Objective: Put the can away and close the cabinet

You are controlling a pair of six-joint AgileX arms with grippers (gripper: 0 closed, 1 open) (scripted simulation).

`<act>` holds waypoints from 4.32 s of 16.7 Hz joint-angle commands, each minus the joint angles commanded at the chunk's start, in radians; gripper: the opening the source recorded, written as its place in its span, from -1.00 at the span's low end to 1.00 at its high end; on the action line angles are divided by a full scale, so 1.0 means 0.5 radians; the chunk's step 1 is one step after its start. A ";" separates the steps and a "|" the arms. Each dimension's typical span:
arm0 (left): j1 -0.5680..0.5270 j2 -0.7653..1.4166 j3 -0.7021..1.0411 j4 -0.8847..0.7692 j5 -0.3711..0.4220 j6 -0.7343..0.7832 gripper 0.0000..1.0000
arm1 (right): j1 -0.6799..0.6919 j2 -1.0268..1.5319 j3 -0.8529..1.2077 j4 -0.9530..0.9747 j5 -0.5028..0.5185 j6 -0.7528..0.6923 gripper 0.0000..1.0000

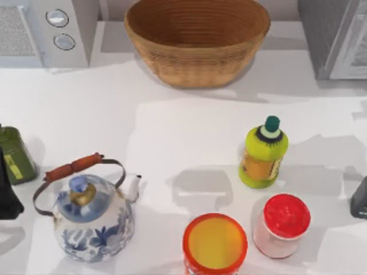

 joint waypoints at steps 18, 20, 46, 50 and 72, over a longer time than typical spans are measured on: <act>0.000 0.000 0.000 0.000 0.000 0.000 1.00 | 0.299 -2.025 -1.265 0.278 0.279 0.183 -1.00; 0.000 0.000 0.000 0.000 0.000 0.000 1.00 | 0.372 -2.373 -1.500 0.336 0.316 0.220 -1.00; 0.000 0.000 0.000 0.000 0.000 0.000 1.00 | 0.754 -1.274 0.037 -0.117 0.599 0.343 -1.00; 0.000 0.000 0.000 0.000 0.000 0.000 1.00 | 0.829 -0.750 0.801 -0.286 0.684 0.324 -1.00; 0.000 0.000 0.000 0.000 0.000 0.000 1.00 | 0.812 0.399 2.289 -0.650 0.740 0.325 -1.00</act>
